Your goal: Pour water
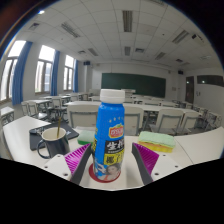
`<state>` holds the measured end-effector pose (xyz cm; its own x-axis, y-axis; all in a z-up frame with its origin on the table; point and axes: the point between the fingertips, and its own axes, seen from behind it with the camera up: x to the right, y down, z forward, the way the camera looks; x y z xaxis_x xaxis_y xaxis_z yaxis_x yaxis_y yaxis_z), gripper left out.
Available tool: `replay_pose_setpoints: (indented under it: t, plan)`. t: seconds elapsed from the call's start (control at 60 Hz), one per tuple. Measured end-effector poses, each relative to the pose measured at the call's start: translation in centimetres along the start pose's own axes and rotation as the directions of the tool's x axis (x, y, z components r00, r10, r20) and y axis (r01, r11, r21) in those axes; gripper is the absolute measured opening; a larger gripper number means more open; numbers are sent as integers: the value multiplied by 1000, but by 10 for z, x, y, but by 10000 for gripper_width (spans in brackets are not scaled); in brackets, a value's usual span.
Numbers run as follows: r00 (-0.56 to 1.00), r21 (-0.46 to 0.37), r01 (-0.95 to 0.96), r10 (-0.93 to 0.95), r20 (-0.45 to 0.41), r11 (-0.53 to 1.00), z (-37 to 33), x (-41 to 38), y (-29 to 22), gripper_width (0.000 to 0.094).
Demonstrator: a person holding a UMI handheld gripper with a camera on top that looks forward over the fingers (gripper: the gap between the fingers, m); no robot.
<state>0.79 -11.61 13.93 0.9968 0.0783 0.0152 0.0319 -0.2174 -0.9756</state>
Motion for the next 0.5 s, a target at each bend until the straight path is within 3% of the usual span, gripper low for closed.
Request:
replay_pose_setpoints:
  t: [0.367, 0.5]
  plan:
    - [990, 79, -133, 128, 60, 988, -326, 53, 6, 851]
    - [989, 102, -149, 149, 11, 984, -410, 95, 16, 850]
